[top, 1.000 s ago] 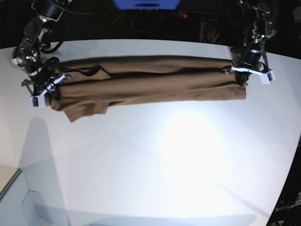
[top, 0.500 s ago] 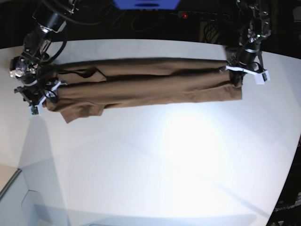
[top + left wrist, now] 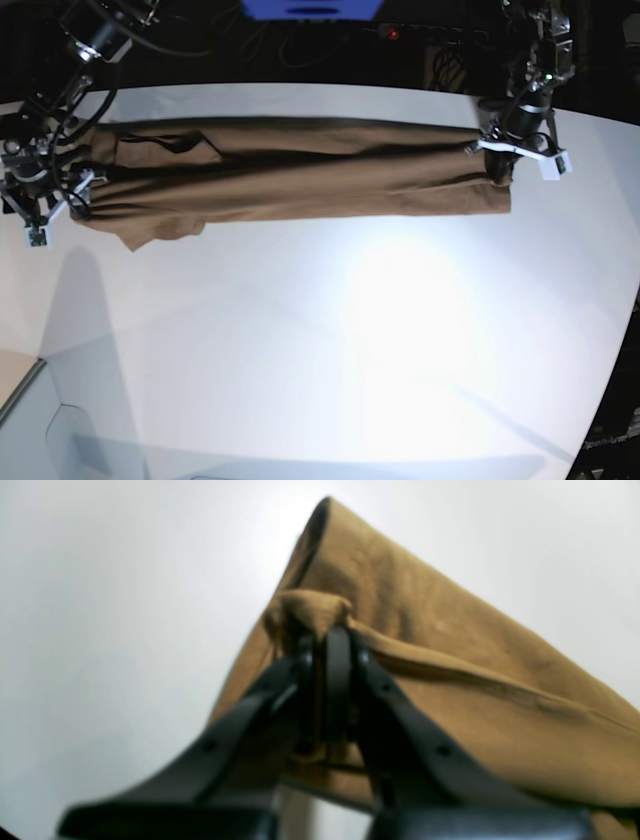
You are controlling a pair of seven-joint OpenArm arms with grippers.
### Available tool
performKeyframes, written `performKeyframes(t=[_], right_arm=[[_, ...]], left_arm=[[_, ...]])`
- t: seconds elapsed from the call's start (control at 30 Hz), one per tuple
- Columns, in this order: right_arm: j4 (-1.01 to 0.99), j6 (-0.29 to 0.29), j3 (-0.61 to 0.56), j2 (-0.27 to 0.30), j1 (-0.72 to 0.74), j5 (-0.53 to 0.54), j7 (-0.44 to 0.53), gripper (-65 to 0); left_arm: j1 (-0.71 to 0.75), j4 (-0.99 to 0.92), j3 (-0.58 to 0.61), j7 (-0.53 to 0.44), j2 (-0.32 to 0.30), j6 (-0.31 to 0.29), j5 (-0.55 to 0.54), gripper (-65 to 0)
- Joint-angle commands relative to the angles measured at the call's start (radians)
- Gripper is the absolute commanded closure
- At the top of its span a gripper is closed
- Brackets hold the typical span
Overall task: Layout the t-shirt on the table in an organized manner, then fold the t-shirt properly
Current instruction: 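Release the right gripper and regrasp the folded shirt end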
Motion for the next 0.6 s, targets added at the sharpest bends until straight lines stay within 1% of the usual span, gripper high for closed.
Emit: performKeyframes(t=[0.0, 0.2, 0.3, 0.4, 0.5, 0.57], right_arm=[[0.027, -0.007, 0.0, 0.014, 0.017, 0.003, 0.018, -43.0], [0.029, -0.007, -0.004, 0.012, 0.037, 0.003, 0.017, -43.0], [0.029, -0.007, -0.004, 0.01, 0.029, 0.003, 0.017, -42.9], [0.03, -0.007, 0.013, -0.014, -0.011, 0.004, 0.017, -42.9], [0.027, -0.007, 0.011, -0.02, -0.063, 0.009, 0.022, -42.7], [0.026, -0.007, 0.009, -0.037, -0.084, 0.009, 0.025, -42.7]], left_arm=[[0.008, 0.009, -0.007, 0.009, -0.009, 0.006, 0.001, -0.1], [0.011, 0.016, -0.002, 0.009, -0.007, 0.006, -0.009, -0.1], [0.011, 0.015, -0.007, 0.009, -0.009, 0.006, -0.081, -0.1], [0.01, 0.009, -0.007, 0.009, -0.016, 0.006, -0.151, -0.1], [0.01, 0.012, -0.007, 0.009, -0.018, 0.006, -0.177, -0.1], [0.01, 0.013, -0.007, 0.009, -0.018, 0.006, -0.174, -0.1]])
